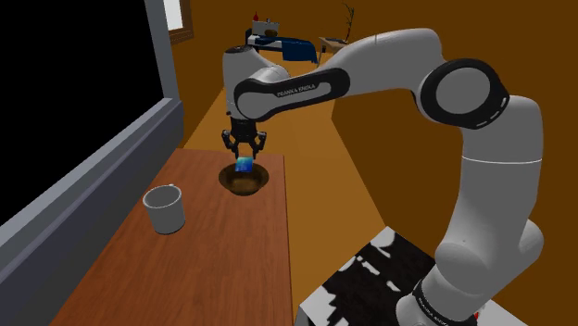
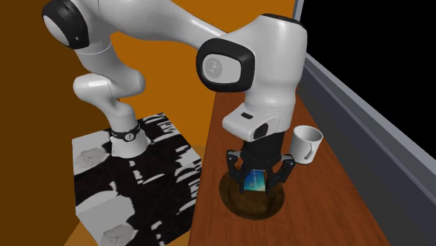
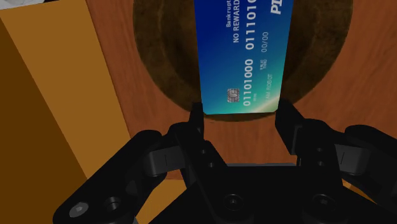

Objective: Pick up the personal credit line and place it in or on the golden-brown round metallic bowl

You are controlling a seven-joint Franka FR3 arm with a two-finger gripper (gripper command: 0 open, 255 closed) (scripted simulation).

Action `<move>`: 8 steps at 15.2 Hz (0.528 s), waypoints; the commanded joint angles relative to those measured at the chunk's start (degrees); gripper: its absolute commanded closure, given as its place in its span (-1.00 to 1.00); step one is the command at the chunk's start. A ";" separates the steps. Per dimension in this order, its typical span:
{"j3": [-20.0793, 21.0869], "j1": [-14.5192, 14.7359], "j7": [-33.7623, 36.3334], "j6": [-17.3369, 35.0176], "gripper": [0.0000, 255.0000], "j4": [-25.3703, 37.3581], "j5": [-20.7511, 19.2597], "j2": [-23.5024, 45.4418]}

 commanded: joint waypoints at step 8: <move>-0.96 0.26 1.78 4.85 1.00 -3.41 -1.92 1.99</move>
